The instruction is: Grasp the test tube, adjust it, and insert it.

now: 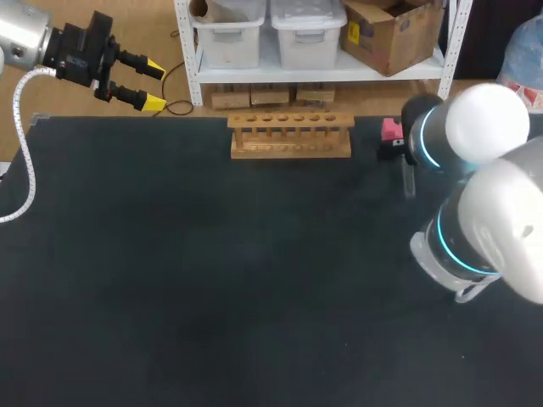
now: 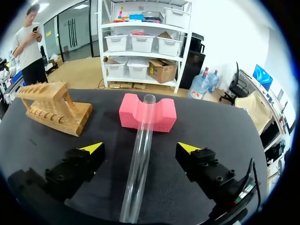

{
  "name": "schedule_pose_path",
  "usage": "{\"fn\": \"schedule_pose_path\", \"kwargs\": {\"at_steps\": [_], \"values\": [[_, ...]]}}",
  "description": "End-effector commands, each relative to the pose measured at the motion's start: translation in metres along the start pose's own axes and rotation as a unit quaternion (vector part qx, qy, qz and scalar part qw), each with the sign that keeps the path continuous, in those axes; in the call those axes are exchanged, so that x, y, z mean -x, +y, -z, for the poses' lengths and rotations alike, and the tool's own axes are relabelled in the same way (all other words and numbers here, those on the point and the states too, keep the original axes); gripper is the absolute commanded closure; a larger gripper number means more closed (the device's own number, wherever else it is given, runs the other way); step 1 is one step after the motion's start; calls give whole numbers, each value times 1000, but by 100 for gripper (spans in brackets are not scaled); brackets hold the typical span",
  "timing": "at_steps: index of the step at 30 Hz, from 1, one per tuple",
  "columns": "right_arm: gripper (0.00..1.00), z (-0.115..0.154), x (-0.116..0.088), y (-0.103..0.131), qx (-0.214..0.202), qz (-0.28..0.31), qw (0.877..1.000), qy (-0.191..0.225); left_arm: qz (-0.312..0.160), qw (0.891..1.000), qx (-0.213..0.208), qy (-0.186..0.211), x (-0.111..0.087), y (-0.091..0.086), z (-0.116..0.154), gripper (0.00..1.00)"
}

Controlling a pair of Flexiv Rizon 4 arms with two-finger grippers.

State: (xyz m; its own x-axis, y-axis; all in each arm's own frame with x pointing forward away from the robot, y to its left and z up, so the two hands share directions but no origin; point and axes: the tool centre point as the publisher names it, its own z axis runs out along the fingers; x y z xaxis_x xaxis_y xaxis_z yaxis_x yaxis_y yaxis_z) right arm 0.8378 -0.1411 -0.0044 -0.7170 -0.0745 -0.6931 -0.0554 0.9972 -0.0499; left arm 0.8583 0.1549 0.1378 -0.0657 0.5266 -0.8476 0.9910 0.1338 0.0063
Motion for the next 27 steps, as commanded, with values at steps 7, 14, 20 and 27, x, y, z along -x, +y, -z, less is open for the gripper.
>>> {"fn": "schedule_pose_path", "kwargs": {"at_steps": [7, 14, 20, 27], "values": [[8, -2, -5, 5, 0, -1, 1000, -14, -1, 1000, 4, -1, 0, -3, 0, 0], [22, -2, -6, 5, 1, -3, 1000, -15, -1, 1000, 4, -1, 0, -3, 0, 0], [43, -2, -6, 6, -1, -2, 1000, -14, -1, 1000, 4, -1, 0, -3, 0, 0], [53, -2, -5, 7, -3, -1, 1000, -12, -1, 1000, 4, -1, 0, -3, 0, 0]]}}
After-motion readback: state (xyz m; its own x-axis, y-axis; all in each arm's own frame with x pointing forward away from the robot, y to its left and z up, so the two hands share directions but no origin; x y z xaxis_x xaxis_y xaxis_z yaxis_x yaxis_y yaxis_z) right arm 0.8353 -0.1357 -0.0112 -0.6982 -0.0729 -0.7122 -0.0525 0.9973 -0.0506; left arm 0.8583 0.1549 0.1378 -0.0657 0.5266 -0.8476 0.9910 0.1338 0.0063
